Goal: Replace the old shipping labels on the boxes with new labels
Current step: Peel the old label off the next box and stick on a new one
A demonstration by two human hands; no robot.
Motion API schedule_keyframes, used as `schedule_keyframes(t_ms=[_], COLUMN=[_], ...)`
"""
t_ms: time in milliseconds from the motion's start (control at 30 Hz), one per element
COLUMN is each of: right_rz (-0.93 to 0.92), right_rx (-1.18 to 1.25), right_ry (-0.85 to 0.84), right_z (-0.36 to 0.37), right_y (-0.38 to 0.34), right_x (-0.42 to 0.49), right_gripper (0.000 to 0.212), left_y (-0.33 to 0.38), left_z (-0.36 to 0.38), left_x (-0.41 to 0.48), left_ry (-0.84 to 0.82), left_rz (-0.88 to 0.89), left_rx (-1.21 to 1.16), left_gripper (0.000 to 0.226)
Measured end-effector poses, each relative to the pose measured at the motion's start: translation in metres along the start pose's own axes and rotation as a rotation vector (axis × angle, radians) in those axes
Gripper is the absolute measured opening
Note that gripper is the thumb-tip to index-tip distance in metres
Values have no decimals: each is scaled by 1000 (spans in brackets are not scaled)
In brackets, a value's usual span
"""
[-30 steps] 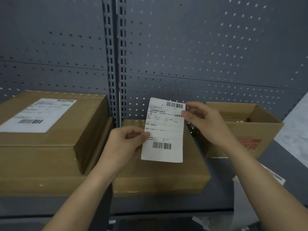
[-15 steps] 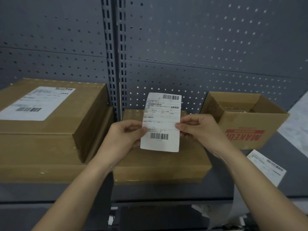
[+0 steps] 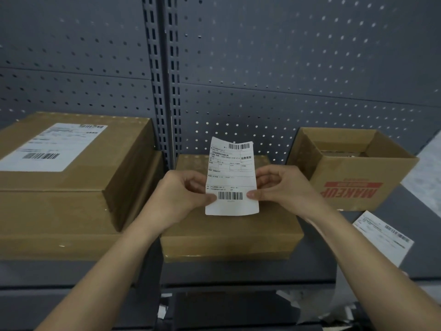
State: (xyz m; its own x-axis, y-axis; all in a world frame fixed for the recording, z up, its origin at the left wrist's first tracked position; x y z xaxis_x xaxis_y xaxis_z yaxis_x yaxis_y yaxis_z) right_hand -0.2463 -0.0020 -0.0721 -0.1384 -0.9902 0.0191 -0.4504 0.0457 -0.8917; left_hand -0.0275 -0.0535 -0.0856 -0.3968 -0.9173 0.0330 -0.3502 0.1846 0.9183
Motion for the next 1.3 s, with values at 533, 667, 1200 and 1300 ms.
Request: schedule_keyframes(t_ms=[533, 667, 1200, 1300], right_rz=[-56, -60, -179, -194], right_rx=[-62, -84, -474, -456], right_ry=[-9, -4, 85, -11], right_z=[6, 7, 9, 15], right_y=[8, 10, 15, 22], right_x=[0, 0, -16, -18], right_gripper=[44, 46, 90, 67], left_y=[-9, -11, -20, -16], left_z=[7, 7, 4, 8], left_x=[-2, -1, -6, -11], left_ry=[-5, -7, 96, 72], left_rz=[-28, -36, -20, 83], left_rx=[105, 118, 319, 370], left_gripper=[35, 36, 79, 78])
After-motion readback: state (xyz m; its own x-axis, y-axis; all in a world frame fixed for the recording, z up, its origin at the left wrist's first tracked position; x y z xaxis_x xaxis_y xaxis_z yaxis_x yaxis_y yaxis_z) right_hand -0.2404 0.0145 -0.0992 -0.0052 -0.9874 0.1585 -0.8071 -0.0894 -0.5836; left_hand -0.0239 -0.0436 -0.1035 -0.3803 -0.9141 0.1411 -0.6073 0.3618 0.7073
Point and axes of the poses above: each hand's wrist, its own x-axis towards the middle knuckle, its own z-axis out of the palm, y = z × x, the point moved 6 cm from there along x, towards the middle knuckle
